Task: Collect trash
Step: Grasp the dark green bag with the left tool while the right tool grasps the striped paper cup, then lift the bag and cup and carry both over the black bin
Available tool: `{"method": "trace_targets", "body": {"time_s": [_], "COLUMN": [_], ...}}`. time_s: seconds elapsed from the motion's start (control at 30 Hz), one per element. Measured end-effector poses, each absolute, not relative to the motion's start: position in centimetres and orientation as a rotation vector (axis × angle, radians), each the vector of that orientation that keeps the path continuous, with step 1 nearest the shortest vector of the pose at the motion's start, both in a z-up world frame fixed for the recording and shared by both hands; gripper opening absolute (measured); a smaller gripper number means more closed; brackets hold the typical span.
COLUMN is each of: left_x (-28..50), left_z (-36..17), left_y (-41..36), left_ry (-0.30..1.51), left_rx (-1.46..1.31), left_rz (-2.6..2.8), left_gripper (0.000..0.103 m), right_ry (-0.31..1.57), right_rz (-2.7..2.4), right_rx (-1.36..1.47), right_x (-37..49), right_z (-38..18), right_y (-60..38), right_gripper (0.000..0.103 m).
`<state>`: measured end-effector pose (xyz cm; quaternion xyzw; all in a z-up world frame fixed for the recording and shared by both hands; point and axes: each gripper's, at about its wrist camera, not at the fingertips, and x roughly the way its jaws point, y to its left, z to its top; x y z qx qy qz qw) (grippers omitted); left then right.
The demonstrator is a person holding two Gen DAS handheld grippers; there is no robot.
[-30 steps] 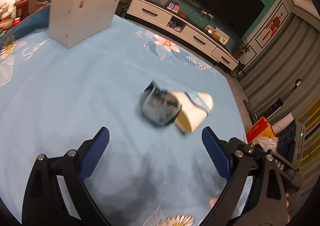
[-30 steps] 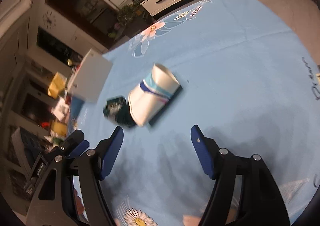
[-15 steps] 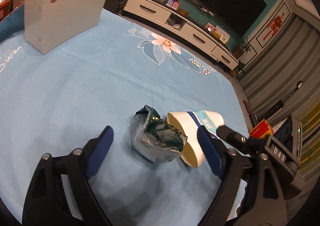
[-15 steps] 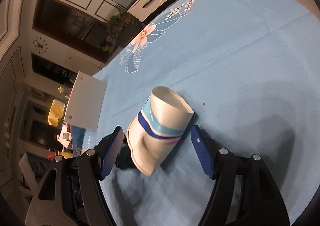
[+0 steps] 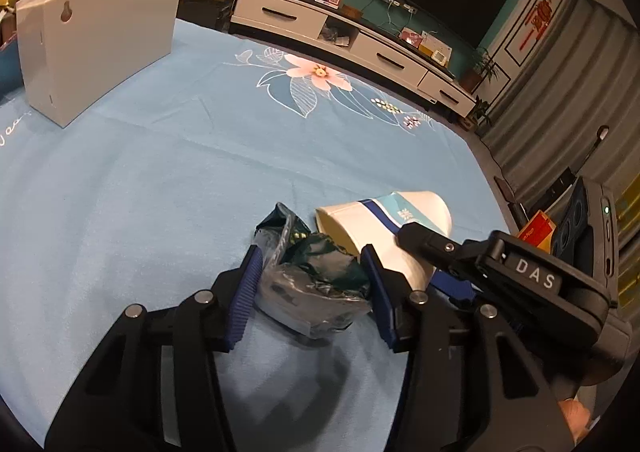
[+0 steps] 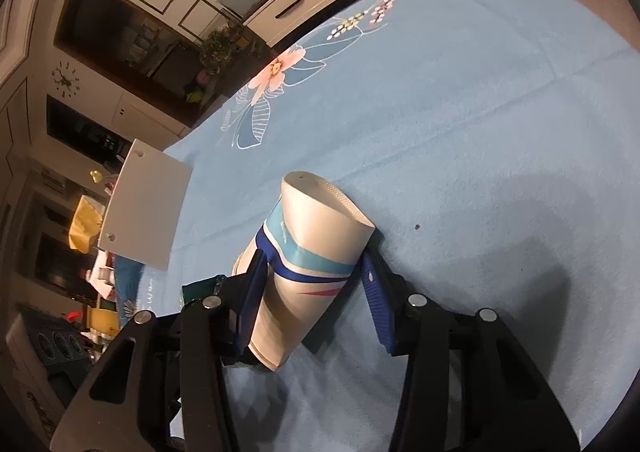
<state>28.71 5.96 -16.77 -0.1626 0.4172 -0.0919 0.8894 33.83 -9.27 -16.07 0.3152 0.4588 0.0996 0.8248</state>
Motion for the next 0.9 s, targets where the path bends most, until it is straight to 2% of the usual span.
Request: {"method": "trace_targets", "body": {"time_s": [0.07,0.1,0.13,0.9], "left_x": [28.5,28.4,28.3,25.7], "left_z": [-16.8,-16.8,-16.7,-12.6], "left_y": [6.2,6.2,6.2,6.1], "left_ry": [0.868,0.866,0.862,0.77], "left_rx": [-0.351,-0.351,-0.346,-0.31], "left_rz": [-0.194,-0.195,-0.191,-0.167], "left_gripper": [0.048,0.047,0.046,0.045], "right_ry": [0.957,0.949,0.945,0.82], "right_rz": [0.214,0.209,0.209,0.147], "right_rx": [0.654,0.642,0.626,0.524], "right_x": [33.7,33.7,33.6,29.7], "right_z": [-15.8,-15.6,-15.4,-10.8], "right_y": [-9.2,-9.1,-9.1,-11.5], "right_gripper": [0.045,0.036,0.035,0.034]}}
